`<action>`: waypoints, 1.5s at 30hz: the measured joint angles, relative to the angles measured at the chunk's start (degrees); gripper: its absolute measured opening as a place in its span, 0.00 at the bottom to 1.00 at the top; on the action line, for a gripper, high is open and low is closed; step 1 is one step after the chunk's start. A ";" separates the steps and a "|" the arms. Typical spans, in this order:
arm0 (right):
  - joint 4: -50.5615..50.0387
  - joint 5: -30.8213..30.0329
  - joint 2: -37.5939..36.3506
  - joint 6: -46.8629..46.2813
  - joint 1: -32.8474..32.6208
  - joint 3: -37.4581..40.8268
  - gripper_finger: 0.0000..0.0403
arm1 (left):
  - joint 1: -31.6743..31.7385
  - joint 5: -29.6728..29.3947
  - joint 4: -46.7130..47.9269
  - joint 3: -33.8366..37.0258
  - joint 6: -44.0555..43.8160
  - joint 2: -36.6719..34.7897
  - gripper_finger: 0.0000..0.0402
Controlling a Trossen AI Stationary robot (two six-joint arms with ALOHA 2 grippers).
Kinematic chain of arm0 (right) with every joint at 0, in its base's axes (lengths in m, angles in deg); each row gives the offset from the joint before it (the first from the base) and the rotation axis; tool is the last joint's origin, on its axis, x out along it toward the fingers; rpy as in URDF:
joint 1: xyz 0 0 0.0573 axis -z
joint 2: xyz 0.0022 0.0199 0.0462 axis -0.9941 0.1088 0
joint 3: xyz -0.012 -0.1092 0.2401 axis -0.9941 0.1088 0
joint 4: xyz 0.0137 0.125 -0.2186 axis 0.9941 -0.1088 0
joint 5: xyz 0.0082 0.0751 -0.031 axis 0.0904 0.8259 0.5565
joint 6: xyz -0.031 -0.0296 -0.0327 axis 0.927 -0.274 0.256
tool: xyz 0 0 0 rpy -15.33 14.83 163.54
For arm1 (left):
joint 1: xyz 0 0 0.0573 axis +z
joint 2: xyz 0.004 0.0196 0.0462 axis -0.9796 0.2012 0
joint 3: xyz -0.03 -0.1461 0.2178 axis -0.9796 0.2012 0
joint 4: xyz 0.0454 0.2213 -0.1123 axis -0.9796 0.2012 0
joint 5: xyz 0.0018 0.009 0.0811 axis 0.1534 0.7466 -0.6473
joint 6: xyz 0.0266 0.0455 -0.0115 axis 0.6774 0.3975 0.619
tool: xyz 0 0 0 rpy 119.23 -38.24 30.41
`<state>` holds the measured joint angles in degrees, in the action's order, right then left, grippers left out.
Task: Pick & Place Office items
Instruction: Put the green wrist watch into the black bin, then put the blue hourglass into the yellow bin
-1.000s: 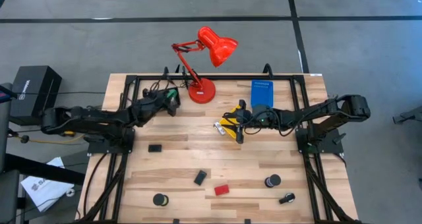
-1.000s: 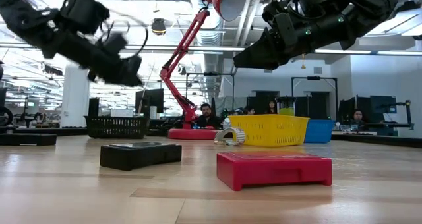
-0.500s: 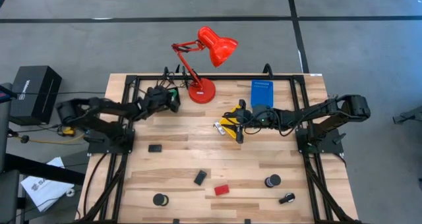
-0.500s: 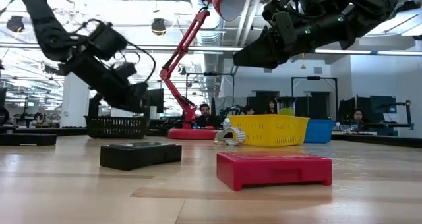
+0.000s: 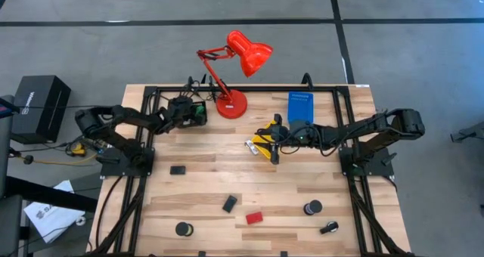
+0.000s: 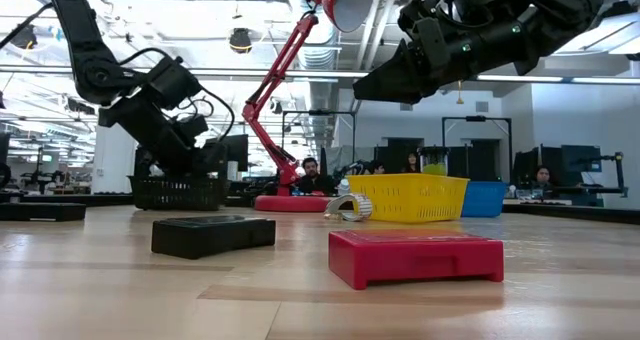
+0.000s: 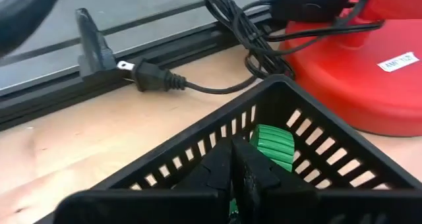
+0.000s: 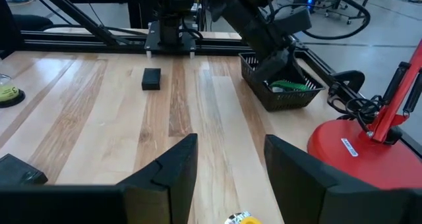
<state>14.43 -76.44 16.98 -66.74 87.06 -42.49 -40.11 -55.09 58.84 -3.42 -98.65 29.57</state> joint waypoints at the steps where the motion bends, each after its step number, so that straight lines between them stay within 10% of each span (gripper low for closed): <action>1: 0.00 0.00 0.00 0.00 0.15 0.00 0.41 | -0.02 0.31 0.00 0.00 0.05 0.00 0.00; 19: -0.39 0.00 0.00 0.00 0.22 0.00 0.41 | -11.21 -3.60 0.02 0.00 1.60 -20.81 0.00; 28: -0.38 0.00 0.00 -0.01 0.22 0.00 0.41 | -21.18 7.14 -1.94 0.00 1.62 -33.62 0.00; 33: -0.37 0.00 0.00 0.00 0.22 0.00 0.41 | -28.00 16.31 -2.80 0.00 1.94 -34.62 0.00; 45: -0.11 0.00 0.00 -0.02 0.22 0.00 0.41 | -36.77 13.18 -13.55 -1.15 11.02 -28.94 0.12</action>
<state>14.32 -76.44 16.98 -66.76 87.28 -42.49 -76.88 -41.91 45.29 -4.57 -87.63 0.63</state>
